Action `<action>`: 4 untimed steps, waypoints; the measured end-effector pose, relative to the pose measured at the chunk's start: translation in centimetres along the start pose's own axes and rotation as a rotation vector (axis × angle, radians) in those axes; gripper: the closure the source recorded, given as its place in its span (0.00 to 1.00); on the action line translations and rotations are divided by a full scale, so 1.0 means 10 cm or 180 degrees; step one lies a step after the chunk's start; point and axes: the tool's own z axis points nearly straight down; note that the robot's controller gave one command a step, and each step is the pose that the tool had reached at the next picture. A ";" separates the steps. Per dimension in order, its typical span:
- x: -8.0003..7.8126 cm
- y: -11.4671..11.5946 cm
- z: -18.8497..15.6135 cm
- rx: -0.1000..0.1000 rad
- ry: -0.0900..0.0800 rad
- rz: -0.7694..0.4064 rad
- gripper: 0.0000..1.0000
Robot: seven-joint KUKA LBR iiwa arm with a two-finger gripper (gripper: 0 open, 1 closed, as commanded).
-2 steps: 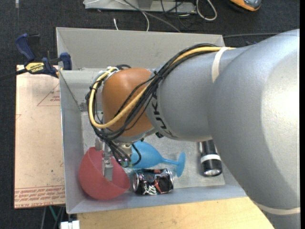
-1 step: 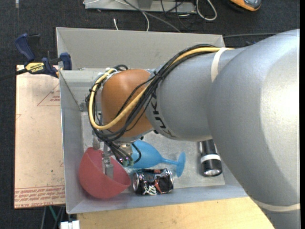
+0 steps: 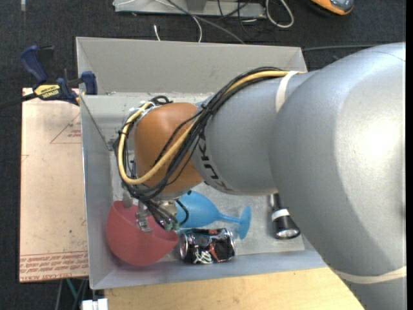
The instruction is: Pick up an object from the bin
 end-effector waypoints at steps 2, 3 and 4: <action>-0.13 -0.14 0.43 -0.0006 -0.0025 -0.0665 0.00; -0.11 -0.14 0.45 -0.0006 -0.0013 -0.0667 1.00; -0.12 -0.15 0.44 -0.0005 -0.0020 -0.0665 0.00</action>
Offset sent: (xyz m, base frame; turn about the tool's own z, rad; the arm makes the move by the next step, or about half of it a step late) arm 0.0000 0.0000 0.0000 0.0000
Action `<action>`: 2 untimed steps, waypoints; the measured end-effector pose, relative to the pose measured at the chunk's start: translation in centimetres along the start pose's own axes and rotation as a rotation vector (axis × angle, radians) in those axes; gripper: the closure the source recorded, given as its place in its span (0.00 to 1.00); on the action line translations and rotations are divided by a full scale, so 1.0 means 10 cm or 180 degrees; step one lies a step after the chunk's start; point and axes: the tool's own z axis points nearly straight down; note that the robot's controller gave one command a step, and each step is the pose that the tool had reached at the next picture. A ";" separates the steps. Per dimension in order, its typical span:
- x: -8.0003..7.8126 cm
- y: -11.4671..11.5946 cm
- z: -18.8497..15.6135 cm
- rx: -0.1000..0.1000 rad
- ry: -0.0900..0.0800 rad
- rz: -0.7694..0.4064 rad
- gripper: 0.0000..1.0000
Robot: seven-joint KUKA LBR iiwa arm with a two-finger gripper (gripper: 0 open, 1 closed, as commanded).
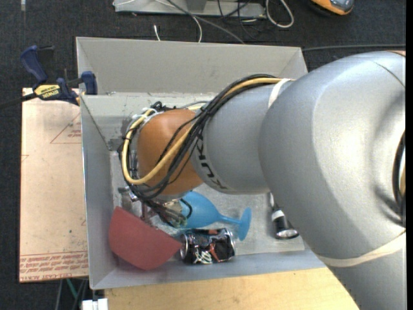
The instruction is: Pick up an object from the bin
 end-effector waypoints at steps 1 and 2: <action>0.01 0.00 0.01 -0.0002 0.0008 -0.0001 0.00; -0.11 0.13 0.01 -0.0005 -0.0012 -0.1079 1.00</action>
Offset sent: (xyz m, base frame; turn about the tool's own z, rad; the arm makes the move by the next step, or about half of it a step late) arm 0.0039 0.0153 -0.0016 -0.3425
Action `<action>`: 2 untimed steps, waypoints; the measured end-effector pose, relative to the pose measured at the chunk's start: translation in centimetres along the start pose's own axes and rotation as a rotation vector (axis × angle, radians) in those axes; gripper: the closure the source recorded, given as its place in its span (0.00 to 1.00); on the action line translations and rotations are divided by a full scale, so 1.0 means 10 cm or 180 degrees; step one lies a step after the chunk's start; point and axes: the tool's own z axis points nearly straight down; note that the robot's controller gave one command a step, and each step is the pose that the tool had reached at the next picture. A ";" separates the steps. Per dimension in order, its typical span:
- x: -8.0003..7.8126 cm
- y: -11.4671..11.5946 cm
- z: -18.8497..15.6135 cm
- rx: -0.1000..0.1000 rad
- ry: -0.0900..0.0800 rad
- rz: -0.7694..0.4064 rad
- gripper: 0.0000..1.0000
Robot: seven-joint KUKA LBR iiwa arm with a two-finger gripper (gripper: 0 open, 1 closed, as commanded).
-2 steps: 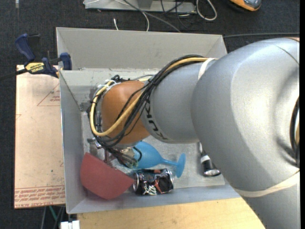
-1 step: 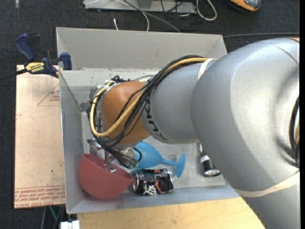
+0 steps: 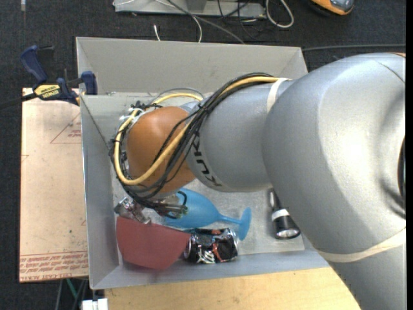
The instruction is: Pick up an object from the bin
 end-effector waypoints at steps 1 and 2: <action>0.00 0.00 0.00 -0.0001 0.0000 0.0002 1.00; -0.04 -0.02 -0.05 -0.0002 -0.0010 0.0012 1.00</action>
Offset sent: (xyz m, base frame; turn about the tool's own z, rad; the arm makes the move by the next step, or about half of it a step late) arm 0.0038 -0.0002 0.0048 0.0010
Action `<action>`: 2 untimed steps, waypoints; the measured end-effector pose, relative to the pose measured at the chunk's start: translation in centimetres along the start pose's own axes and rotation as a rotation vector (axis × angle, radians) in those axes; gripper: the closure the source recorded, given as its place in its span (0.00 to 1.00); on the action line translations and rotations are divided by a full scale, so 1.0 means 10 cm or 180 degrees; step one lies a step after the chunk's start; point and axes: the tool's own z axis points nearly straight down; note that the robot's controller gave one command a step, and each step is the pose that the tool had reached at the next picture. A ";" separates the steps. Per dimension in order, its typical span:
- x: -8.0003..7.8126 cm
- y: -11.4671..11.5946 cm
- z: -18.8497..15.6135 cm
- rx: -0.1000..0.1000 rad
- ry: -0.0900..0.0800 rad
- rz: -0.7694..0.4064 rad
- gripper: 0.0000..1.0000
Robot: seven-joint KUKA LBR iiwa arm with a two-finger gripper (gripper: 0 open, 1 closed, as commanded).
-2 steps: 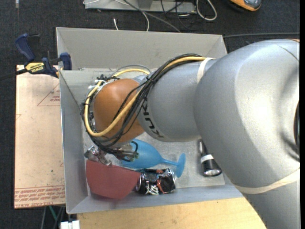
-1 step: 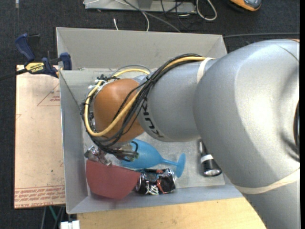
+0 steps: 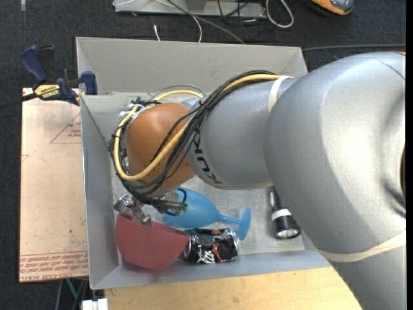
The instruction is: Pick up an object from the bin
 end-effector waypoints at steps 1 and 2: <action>-0.01 0.01 -0.04 0.0000 0.0000 -0.0003 1.00; 0.19 -0.47 0.05 0.0000 -0.0008 -0.0950 1.00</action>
Offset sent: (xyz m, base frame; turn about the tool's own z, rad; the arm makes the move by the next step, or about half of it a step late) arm 0.0159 -0.0469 -0.0065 -0.3048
